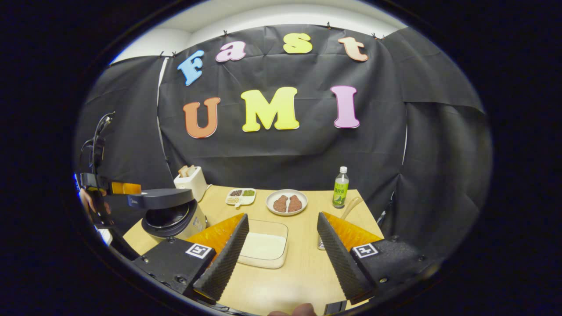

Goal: Close the left gripper, press the button to open the rice cooker; take a wooden spoon from the chopstick holder with the right hand, scoop a spoonful of rice and pour it into the rice cooker, then put the wooden spoon back into the chopstick holder.

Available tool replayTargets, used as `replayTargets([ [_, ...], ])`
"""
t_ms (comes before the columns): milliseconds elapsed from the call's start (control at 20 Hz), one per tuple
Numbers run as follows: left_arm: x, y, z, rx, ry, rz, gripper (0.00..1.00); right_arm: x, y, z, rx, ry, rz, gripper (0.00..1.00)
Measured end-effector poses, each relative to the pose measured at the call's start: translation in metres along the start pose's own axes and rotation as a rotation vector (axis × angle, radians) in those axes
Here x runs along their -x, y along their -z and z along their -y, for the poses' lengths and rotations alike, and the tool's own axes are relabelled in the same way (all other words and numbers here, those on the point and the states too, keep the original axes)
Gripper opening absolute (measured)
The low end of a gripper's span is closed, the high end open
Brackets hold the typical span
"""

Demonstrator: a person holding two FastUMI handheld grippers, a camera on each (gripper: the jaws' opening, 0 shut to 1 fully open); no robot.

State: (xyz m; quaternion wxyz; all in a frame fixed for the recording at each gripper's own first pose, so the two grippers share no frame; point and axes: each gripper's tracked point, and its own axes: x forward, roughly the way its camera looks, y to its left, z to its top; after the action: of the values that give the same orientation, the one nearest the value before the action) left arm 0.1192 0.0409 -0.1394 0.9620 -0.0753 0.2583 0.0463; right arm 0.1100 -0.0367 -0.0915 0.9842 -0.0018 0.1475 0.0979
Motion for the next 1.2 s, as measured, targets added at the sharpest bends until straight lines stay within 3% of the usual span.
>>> replayTargets([
  [500, -0.011, 0.071, -0.005, 0.034, 0.026, -0.057, 0.93, 0.008, 0.000, -0.018, 0.040, 0.003, -0.012, 1.00],
  [1200, -0.015, 0.091, -0.013, -0.058, 0.013, -0.041, 0.92, 0.012, -0.005, -0.034, 0.024, 0.003, 0.012, 0.99],
])
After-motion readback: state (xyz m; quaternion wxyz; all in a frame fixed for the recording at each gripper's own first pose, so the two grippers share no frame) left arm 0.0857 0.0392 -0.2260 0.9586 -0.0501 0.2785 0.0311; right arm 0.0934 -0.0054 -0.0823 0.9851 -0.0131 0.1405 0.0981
